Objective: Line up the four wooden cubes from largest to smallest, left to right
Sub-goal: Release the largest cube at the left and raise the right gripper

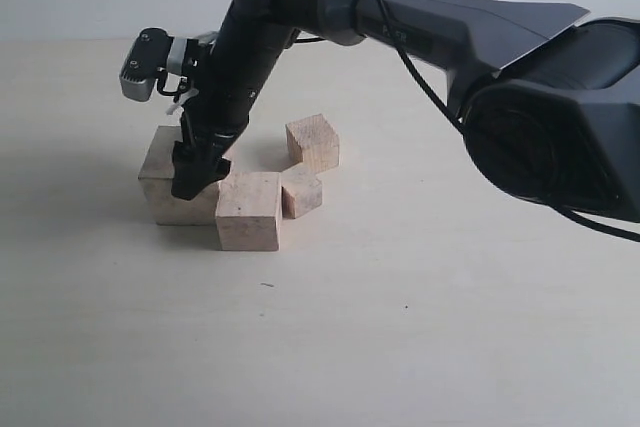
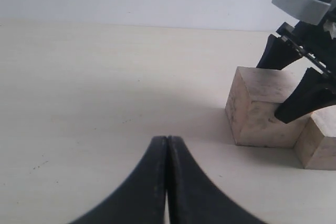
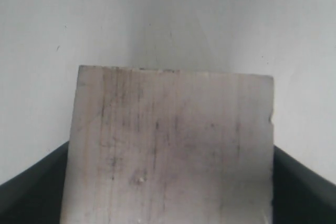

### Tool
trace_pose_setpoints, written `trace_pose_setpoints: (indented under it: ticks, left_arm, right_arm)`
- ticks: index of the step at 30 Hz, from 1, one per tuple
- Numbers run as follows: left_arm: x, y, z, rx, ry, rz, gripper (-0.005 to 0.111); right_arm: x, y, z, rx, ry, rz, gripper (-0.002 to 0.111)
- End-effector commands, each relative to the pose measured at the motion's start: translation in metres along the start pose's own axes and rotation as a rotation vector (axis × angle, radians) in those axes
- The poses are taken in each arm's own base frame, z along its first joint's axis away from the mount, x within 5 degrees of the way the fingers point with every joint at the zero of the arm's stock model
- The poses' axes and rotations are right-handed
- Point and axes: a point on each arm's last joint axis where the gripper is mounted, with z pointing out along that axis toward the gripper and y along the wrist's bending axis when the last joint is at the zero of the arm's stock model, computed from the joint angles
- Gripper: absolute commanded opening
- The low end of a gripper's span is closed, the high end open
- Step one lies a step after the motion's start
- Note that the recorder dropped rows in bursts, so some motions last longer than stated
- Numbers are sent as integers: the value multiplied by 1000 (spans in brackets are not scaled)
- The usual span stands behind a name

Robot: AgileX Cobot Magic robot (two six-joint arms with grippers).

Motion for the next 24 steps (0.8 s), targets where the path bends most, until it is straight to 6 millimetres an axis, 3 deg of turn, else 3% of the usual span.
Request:
trace_pose_setpoints:
  ticks: [1,10,18,24]
  left_arm:
    - [0,0,0,7,-13,3,0]
    - [0,0,0,7,-13,3,0]
    - [0,0,0,7,-13,3,0]
    - [0,0,0,7,-13,3,0]
  right_arm:
    - [-1,1,-3,-26,-31,-16,13]
    - [-4,3,-3,-55,-66,-17,34]
    - [-9,3,-11,-33,-84,-23,77]
    - [-18,6,-29,-6,-115,-37,83]
